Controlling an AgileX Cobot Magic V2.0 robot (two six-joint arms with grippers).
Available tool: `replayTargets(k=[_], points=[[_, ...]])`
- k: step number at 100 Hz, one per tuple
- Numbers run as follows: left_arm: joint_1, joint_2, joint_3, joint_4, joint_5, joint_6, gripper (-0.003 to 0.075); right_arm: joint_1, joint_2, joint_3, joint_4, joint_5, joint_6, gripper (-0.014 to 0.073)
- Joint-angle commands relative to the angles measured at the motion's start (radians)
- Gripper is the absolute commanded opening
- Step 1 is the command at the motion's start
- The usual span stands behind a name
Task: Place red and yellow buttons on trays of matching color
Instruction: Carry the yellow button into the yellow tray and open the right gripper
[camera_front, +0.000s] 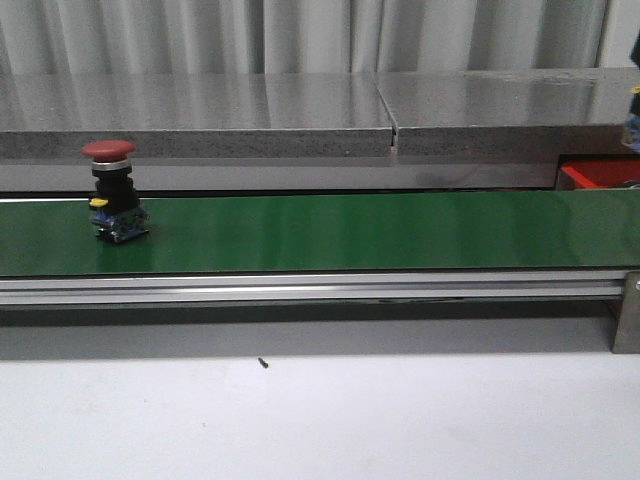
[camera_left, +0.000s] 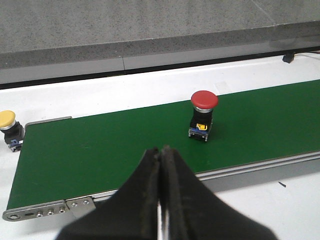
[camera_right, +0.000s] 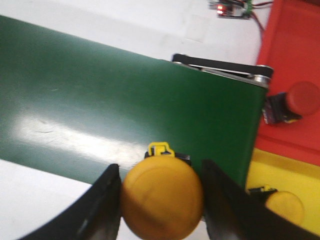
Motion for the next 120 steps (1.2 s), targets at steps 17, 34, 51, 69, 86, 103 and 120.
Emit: replayTargets(k=[17,34,51,69,86,103,120], points=[[-0.005,0.004,-0.027,-0.012,-0.070,-0.003,-0.0019,-0.190,-0.035,0.020,-0.007,-0.112,0.011,0.0010],[-0.005,0.004,-0.027,-0.012,-0.070,-0.003,-0.0019,-0.308,-0.023,0.047,-0.007,-0.158,0.018,0.0010],[-0.005,0.004,-0.027,-0.012,-0.070,-0.003,-0.0019,-0.411,0.003,0.047,-0.007,-0.189,0.057,0.0010],[-0.005,0.004,-0.027,-0.012,-0.070,-0.003,-0.0019,-0.497,0.053,0.047,-0.007,-0.214,0.102,0.0010],[-0.005,0.004,-0.027,-0.012,-0.070,-0.003,-0.0019,-0.548,0.145,0.047,-0.007,-0.238,0.135,0.0010],[-0.005,0.004,-0.027,-0.012,-0.070,-0.003,-0.0019,-0.563,0.245,0.047,-0.005,-0.270,0.178,0.0010],[-0.005,0.004,-0.027,-0.012,-0.070,-0.003,-0.0019,-0.560,0.318,0.047,0.038,-0.295,0.178,0.0010]])
